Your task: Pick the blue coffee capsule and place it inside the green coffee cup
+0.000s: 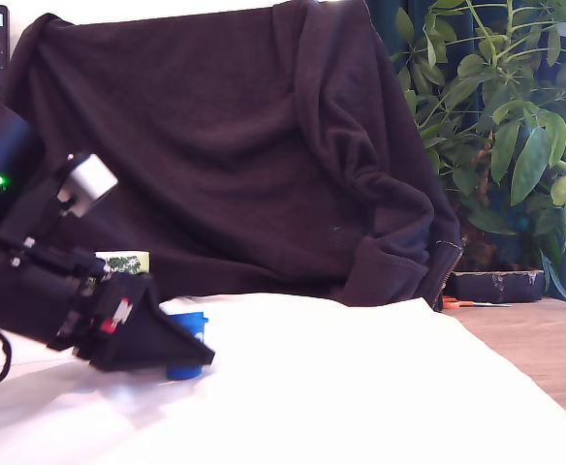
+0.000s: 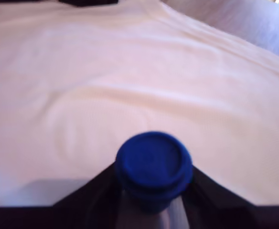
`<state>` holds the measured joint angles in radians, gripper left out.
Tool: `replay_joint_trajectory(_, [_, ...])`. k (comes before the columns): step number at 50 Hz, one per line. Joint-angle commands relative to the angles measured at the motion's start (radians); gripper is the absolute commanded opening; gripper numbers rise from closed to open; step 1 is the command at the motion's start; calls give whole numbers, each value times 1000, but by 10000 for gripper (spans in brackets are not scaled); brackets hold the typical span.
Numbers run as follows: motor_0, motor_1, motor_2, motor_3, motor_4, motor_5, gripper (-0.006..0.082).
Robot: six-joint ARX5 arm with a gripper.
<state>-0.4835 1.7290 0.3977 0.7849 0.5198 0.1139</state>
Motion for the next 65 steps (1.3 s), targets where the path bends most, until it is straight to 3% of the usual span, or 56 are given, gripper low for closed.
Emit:
replay_joint_trajectory(1, [-1, 26, 3, -1, 0, 16, 290])
replay_joint_trajectory(12, [-1, 31, 3, 29, 0, 18, 197])
replay_joint_trajectory(27, [13, -2, 26, 112, 0, 15, 194])
replay_joint_trajectory(38, [89, -90, 82, 113, -15, 14, 195])
replay_joint_trajectory(65, [273, -142, 187, 20, -183, 13, 195])
